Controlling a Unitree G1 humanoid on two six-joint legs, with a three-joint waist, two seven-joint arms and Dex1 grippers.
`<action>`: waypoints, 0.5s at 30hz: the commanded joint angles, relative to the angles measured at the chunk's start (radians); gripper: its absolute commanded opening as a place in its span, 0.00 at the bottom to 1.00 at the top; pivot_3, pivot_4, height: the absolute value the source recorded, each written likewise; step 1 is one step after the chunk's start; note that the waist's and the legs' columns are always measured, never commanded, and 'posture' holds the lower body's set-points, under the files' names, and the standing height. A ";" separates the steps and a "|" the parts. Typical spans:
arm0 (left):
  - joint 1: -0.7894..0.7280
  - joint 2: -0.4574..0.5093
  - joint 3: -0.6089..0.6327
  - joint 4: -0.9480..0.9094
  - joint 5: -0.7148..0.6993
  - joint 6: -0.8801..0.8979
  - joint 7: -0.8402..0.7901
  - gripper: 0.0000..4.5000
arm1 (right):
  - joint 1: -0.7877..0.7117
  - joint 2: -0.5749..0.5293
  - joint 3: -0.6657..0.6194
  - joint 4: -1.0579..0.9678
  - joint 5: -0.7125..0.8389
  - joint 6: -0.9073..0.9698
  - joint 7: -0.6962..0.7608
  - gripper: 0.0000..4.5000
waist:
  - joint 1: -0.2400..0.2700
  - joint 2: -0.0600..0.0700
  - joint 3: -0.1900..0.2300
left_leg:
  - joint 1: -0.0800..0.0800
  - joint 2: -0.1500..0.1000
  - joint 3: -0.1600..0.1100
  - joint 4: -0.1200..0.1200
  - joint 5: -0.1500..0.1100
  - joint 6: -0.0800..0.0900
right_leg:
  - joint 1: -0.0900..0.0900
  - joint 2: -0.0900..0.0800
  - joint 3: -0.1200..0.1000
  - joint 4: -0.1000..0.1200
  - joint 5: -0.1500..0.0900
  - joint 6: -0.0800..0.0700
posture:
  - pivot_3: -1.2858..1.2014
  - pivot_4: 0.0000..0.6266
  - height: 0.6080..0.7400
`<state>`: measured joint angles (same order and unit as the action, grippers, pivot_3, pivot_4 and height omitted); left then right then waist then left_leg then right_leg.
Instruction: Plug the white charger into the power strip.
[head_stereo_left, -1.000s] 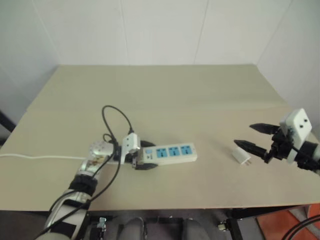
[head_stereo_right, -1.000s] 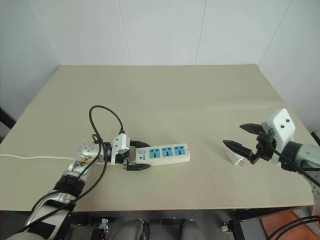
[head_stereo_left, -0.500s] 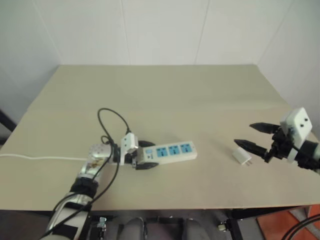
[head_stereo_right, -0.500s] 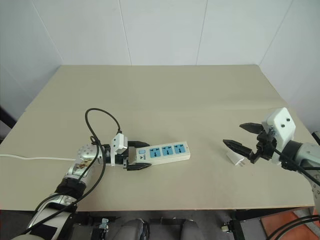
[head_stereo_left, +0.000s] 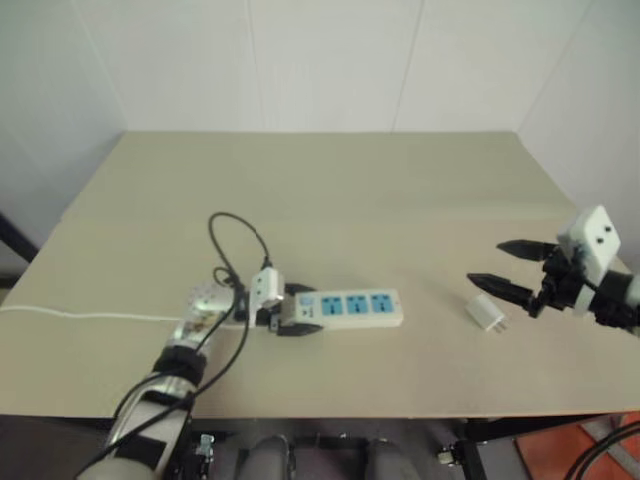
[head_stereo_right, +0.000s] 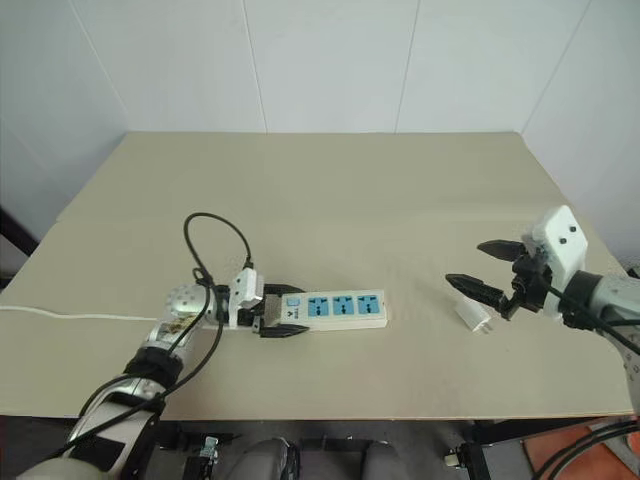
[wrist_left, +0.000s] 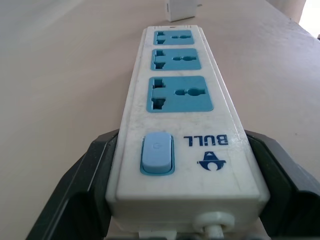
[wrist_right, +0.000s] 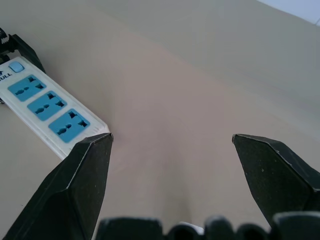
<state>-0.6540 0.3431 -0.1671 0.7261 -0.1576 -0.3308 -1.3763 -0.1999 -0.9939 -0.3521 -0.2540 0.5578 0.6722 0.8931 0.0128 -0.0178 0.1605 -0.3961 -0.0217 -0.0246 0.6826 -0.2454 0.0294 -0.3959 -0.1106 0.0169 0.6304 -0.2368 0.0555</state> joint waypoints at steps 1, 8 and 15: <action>-0.054 -0.021 -0.019 0.050 0.011 -0.043 -0.047 0.73 | -0.129 -0.048 0.056 0.055 -0.014 0.154 -0.070 1.00 | -0.003 0.000 0.000 | 0.000 0.000 0.000 0.000 0.000 0.000 | 0.000 0.000 0.000 0.000 0.000 0.000 | 0.52 0.24 1.00; -0.052 -0.039 -0.033 0.088 0.033 -0.049 -0.062 0.73 | -0.510 -0.135 0.402 0.198 -0.073 0.611 -0.102 1.00 | -0.009 0.000 0.000 | -0.008 0.001 0.000 -0.001 0.000 0.000 | -0.010 0.000 0.000 0.000 0.000 -0.001 | 0.52 0.24 1.00; -0.030 -0.046 -0.029 0.060 0.032 -0.007 -0.038 0.73 | -0.675 -0.145 0.748 0.327 -0.204 0.616 0.028 1.00 | -0.004 0.001 0.000 | -0.009 0.001 0.000 -0.001 -0.001 0.001 | -0.010 -0.001 -0.001 -0.001 0.000 0.000 | 0.52 0.24 1.00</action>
<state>-0.7047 0.3026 -0.1814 0.7949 -0.1388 -0.3559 -1.4205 -0.8522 -1.1159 0.3637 0.0595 0.3920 1.3106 0.8865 0.0086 -0.0173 0.1602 -0.4056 -0.0214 -0.0247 0.6819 -0.2463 0.0309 -0.4060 -0.1119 0.0161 0.6291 -0.2366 0.0552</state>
